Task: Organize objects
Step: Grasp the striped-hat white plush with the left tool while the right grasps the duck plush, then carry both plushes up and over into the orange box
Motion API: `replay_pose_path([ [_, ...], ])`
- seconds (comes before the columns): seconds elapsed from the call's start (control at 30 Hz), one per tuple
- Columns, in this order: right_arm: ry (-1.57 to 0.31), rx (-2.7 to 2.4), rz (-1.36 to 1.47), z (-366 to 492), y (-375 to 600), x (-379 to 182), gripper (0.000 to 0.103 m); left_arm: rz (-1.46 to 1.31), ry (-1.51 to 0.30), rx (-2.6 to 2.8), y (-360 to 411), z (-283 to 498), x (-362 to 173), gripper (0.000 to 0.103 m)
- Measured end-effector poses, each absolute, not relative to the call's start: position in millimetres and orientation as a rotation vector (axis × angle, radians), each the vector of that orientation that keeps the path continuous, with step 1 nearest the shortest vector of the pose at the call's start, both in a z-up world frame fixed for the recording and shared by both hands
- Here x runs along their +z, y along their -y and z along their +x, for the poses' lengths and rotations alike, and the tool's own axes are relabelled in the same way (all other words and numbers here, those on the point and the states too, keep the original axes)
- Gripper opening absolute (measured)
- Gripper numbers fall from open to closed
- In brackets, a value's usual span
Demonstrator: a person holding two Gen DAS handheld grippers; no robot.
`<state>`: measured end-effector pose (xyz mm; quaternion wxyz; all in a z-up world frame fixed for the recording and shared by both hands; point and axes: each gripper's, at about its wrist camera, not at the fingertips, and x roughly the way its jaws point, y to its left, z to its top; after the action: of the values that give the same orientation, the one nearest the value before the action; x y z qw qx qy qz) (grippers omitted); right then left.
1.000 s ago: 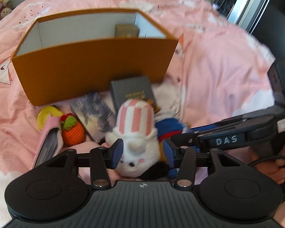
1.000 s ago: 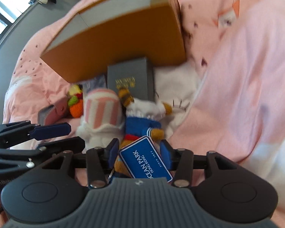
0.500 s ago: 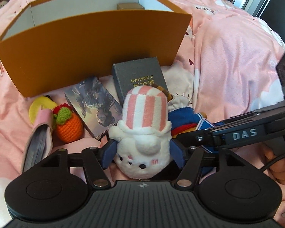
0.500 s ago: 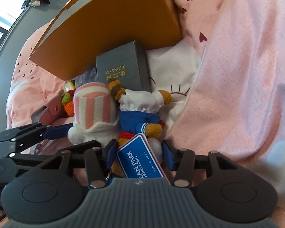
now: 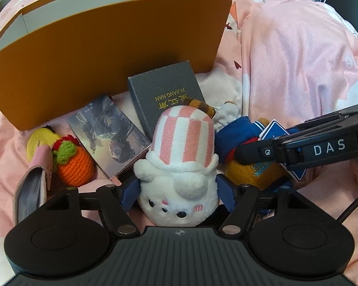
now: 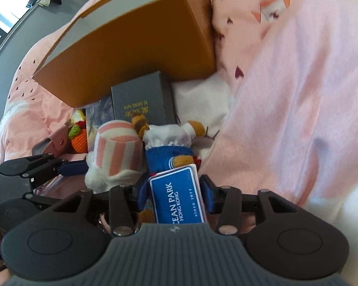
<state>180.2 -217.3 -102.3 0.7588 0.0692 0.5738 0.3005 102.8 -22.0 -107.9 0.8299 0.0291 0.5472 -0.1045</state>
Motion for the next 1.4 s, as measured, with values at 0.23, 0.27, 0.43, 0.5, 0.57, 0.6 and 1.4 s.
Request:
replay_pose_path([
  [0.23,-1.274,0.667,0.149,178.0,214.7,-109.4,0.051,0.005,-1.137,-0.215,13.8,98.4,-105.8,0.074],
  [0.27,-1.264,0.665,0.148,176.2,215.8,-106.5,0.051,0.000,-1.130,-0.212,13.2,96.5,-103.6,0.073],
  [0.43,-1.198,0.677,0.114,167.5,217.6,-83.7,0.048,-0.102,-1.103,-0.226,0.2,88.1,-90.7,0.070],
  [0.5,-1.167,0.676,0.114,165.9,220.5,-71.4,0.048,-0.181,-1.089,-0.244,-9.8,86.1,-84.0,0.070],
  [0.57,-1.137,0.674,0.132,165.8,225.1,-59.3,0.048,-0.230,-1.063,-0.249,-17.1,83.5,-75.3,0.070],
  [0.6,-1.125,0.671,0.146,166.5,227.2,-53.3,0.048,-0.241,-1.046,-0.248,-19.5,82.0,-70.1,0.070],
  [1.4,-0.720,0.789,0.098,227.1,169.7,94.5,0.048,-0.292,-0.722,-0.172,-48.8,152.8,56.3,0.070],
])
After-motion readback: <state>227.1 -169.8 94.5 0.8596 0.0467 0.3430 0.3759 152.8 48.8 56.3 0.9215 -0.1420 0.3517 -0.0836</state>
